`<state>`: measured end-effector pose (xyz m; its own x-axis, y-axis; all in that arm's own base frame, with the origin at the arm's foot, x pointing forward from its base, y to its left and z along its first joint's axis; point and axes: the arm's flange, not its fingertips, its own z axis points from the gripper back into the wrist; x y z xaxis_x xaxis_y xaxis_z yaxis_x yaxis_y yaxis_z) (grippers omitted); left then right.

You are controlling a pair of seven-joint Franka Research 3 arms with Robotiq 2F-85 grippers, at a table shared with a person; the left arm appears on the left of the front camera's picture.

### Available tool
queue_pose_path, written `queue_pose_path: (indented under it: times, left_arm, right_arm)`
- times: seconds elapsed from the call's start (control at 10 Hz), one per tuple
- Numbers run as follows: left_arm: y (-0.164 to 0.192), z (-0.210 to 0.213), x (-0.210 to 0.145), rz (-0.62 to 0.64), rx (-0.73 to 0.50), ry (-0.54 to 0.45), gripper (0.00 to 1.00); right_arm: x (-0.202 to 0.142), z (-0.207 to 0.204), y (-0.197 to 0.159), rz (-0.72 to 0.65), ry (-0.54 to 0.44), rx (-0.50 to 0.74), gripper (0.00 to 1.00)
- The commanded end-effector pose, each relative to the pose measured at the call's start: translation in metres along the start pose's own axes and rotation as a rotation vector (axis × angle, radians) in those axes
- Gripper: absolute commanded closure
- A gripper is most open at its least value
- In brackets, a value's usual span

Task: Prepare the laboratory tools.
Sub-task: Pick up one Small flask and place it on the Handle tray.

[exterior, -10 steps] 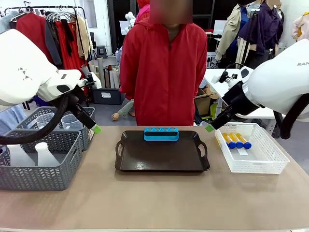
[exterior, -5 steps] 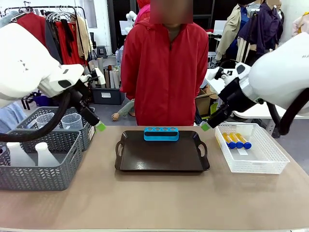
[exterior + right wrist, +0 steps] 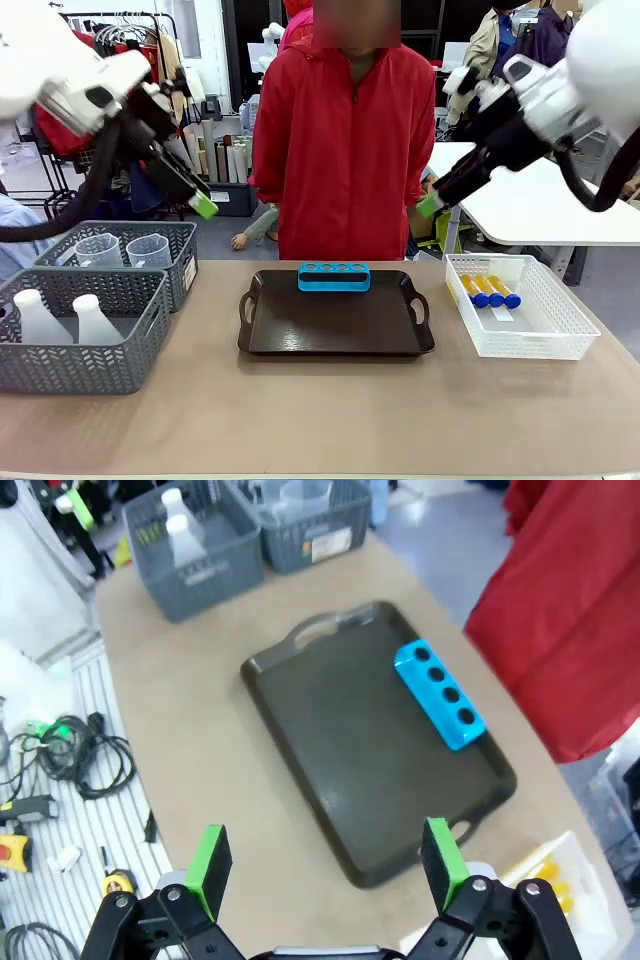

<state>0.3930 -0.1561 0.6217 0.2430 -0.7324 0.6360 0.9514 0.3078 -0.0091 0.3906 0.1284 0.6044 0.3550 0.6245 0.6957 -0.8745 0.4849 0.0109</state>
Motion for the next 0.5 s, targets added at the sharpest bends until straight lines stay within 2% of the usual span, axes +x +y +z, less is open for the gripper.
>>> queue_pose_path:
  times: [0.0,0.4]
  left_arm:
    - [0.011,0.021,0.000,-0.027,0.024,-0.008,0.00]
    - [0.026,0.056,0.006,-0.031,0.076,0.007,0.00]
  right_arm:
    - [0.006,0.028,-0.015,0.046,-0.033,0.013,0.00]
    - [0.021,0.073,-0.046,0.042,-0.031,-0.058,0.00]
